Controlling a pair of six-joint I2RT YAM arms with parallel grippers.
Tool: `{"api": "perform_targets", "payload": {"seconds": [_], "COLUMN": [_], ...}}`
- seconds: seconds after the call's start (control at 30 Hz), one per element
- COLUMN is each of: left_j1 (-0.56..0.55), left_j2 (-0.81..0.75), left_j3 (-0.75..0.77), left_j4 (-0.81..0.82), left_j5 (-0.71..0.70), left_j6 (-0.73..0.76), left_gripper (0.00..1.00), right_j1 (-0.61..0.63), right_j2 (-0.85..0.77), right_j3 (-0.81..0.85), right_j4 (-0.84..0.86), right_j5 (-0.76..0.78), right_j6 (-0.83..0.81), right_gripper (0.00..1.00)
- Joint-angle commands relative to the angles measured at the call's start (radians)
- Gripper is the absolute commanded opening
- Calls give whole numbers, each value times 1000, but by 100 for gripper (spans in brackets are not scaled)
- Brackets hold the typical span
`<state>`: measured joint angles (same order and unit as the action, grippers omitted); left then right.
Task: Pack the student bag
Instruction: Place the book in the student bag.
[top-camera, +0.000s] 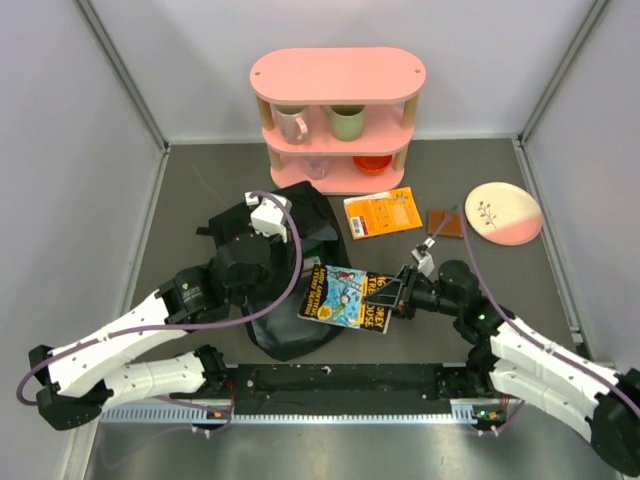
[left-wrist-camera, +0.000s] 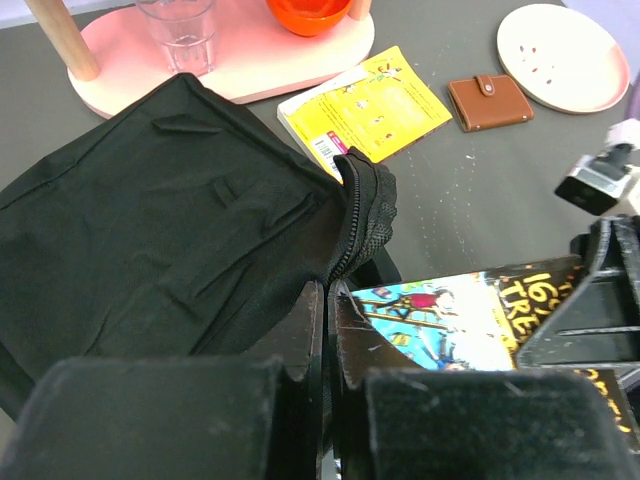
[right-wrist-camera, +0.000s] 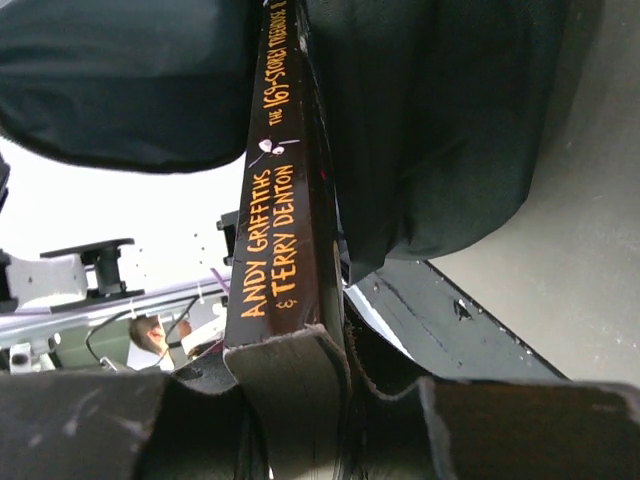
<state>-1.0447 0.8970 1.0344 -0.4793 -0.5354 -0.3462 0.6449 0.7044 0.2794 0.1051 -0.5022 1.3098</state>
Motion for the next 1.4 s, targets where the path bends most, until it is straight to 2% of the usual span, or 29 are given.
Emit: {"api": "perform_targets", "payload": {"seconds": [0.0, 0.2, 0.47, 0.53, 0.63, 0.67, 0.77, 0.87, 1.0, 1.1, 1.17, 1.2, 1.23, 1.37], "left_j1": [0, 0, 0, 0, 2, 2, 2, 3, 5, 6, 8, 8, 9, 12], "left_j2": [-30, -29, -40, -55, -67, -69, -69, -61, -61, -64, -67, -67, -70, -73], "left_j3": [52, 49, 61, 69, 78, 79, 82, 90, 85, 76, 70, 66, 62, 64], "left_j4": [107, 93, 64, 64, 53, 51, 39, 18, 10, 14, 10, 10, 11, 16], "left_j5": [32, 98, 137, 141, 143, 143, 150, 156, 155, 150, 137, 134, 129, 133], "left_j6": [-13, -1, 7, 12, 15, 16, 27, 33, 33, 27, 23, 15, 10, 4], "left_gripper": [0, 0, 0, 0, 0, 0, 0, 0, 0, 0, 0, 0, 0, 0], "right_j1": [67, 188, 259, 262, 315, 334, 389, 418, 444, 452, 450, 450, 450, 449], "right_j2": [133, 349, 599, 642, 673, 679, 753, 855, 980, 1056, 1084, 1099, 1106, 1077], "right_j3": [102, 185, 276, 338, 423, 437, 509, 573, 639, 668, 667, 658, 650, 595], "right_j4": [250, 421, 619, 549, 421, 403, 349, 318, 325, 315, 323, 326, 327, 370], "right_j5": [94, 264, 483, 526, 689, 808, 983, 1072, 1119, 1142, 1125, 1113, 1079, 1009], "right_j6": [46, 75, 157, 178, 163, 163, 174, 228, 250, 233, 226, 224, 223, 123], "right_gripper": [0, 0, 0, 0, 0, 0, 0, 0, 2, 11, 22, 32, 55, 73]}}
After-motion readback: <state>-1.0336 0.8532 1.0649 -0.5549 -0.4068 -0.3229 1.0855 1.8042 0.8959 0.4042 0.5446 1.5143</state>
